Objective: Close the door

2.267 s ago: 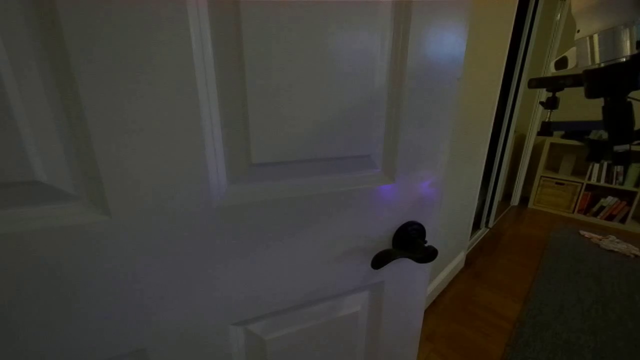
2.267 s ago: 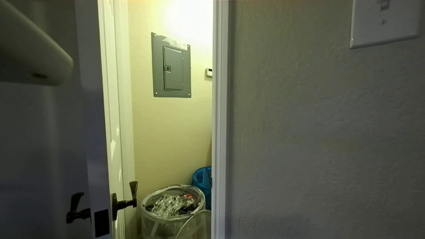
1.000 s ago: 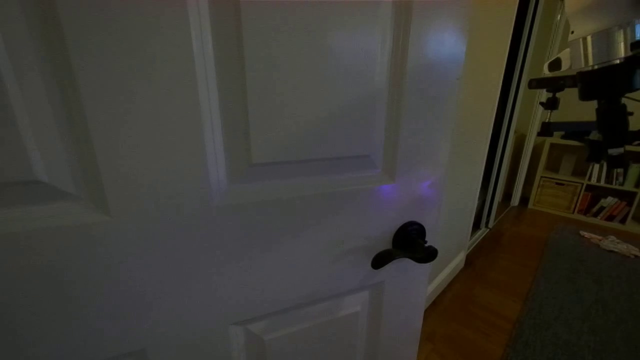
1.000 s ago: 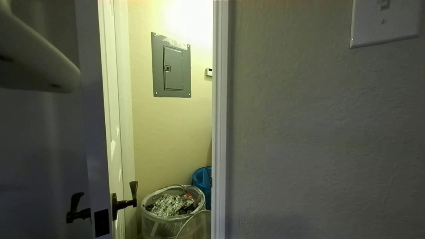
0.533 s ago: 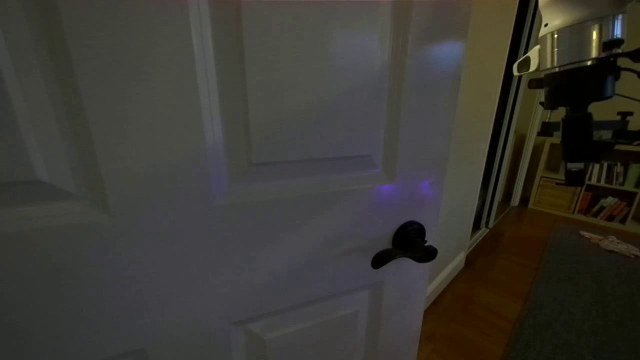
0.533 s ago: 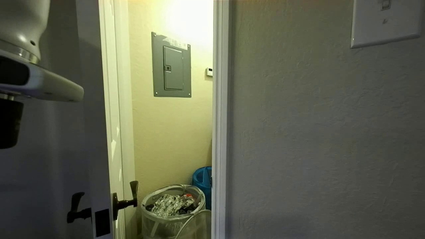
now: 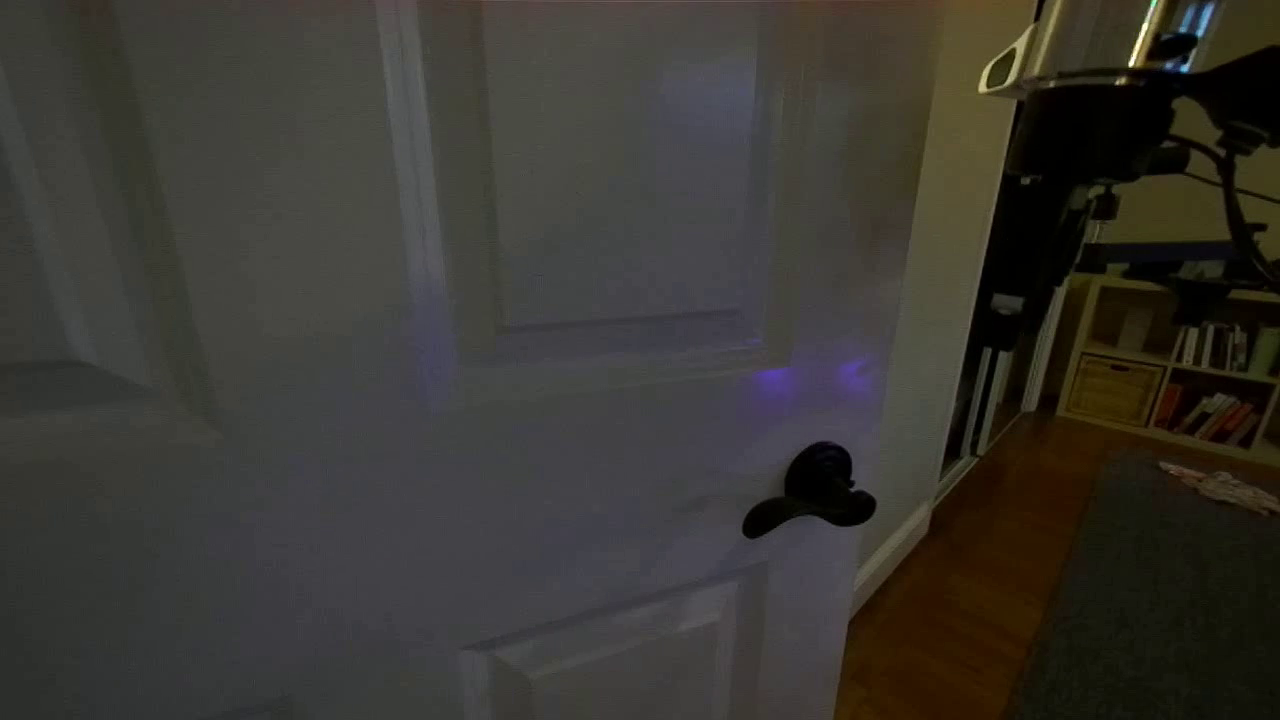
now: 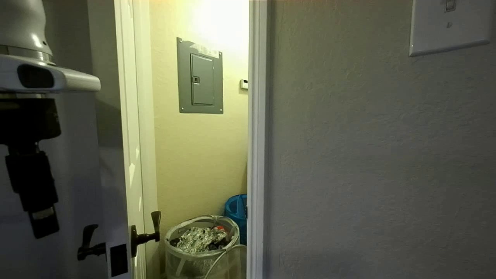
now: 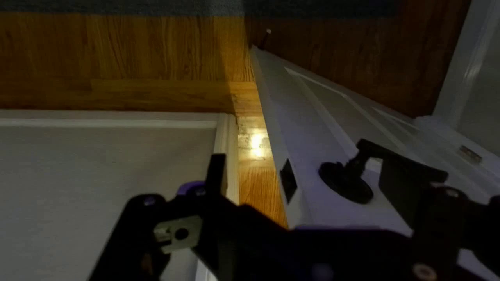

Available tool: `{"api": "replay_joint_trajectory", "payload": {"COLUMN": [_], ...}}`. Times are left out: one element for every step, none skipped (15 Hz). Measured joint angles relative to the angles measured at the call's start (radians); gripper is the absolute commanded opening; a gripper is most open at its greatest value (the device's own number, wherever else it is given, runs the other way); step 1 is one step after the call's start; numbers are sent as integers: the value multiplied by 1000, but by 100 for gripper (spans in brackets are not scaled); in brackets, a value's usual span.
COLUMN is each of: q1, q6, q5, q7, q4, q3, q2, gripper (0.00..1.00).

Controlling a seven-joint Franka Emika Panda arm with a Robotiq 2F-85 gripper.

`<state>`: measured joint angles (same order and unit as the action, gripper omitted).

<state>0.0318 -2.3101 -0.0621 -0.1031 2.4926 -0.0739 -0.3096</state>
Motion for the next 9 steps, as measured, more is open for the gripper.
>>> {"api": "replay_joint_trajectory", "payload": {"q1": [9, 18, 29, 43, 57, 71, 84, 97, 107], "q6": [-36, -67, -91, -110, -123, -130, -137, -144, -153], "q5": [-10, -20, -35, -50, -67, -81, -96, -110, -120], "q7": [-8, -14, -15, -15, -15, -14, -13, -10, -7], "q4": [0, 0, -1, -1, -3, -6, -9, -11, -13], "q3": [-11, -22, -30, -37, -42, -45, -47, -48, -49], "q2": [0, 0, 0, 0, 0, 0, 0, 0, 0], "gripper": [100, 100, 100, 100, 99, 90, 74, 73, 66]}}
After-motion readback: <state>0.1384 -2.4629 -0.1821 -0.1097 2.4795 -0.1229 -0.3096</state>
